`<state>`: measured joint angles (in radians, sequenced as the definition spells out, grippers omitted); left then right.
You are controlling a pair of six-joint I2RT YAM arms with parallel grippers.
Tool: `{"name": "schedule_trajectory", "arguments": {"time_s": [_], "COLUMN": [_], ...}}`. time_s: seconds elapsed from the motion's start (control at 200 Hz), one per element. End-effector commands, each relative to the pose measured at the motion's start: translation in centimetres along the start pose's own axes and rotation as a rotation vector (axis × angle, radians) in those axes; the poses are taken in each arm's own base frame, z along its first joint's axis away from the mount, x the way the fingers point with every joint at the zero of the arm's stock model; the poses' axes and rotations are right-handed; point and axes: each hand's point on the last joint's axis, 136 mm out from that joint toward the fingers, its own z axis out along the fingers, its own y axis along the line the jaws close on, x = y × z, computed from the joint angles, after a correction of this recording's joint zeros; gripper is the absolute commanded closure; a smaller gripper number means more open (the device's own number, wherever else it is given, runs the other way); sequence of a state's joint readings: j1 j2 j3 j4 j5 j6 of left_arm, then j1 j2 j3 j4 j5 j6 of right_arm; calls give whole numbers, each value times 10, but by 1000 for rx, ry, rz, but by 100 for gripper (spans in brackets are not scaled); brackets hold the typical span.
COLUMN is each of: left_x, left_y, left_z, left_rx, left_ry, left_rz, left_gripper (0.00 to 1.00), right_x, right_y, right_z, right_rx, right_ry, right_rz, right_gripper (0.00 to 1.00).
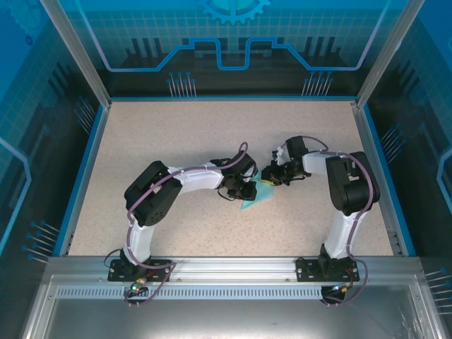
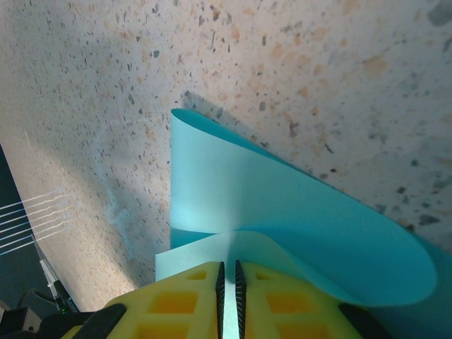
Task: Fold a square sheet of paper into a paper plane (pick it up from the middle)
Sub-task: Fourth fold the wing at the center of the table.
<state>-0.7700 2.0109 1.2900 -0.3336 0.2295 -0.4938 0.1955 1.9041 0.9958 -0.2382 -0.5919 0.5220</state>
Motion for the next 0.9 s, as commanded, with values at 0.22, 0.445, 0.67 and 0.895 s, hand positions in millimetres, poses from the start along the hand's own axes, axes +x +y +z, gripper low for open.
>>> {"name": "schedule_trajectory", "arguments": {"time_s": [0.22,0.445,0.67,0.895], "left_x": [22,36,52,65], "left_y": [27,38,48,55], "left_z": [21,25,23,19], "left_rx": [-42,-48,-66,-73], "left_ry": [83,118,143,157], "left_rz": [-14,-24,-29,-34], "left_gripper": [88,89,89,90], "right_x": [-17,-37,-51,-60], "right_y": [-29,-33,-33,-33], "right_z": [-9,-18,-25,-26], "right_rx": [81,58,44,31], "right_ry": [-62,-110,-135,-140], "right_rz": [26,25,50,78], "right_gripper": [82,81,80,80]}}
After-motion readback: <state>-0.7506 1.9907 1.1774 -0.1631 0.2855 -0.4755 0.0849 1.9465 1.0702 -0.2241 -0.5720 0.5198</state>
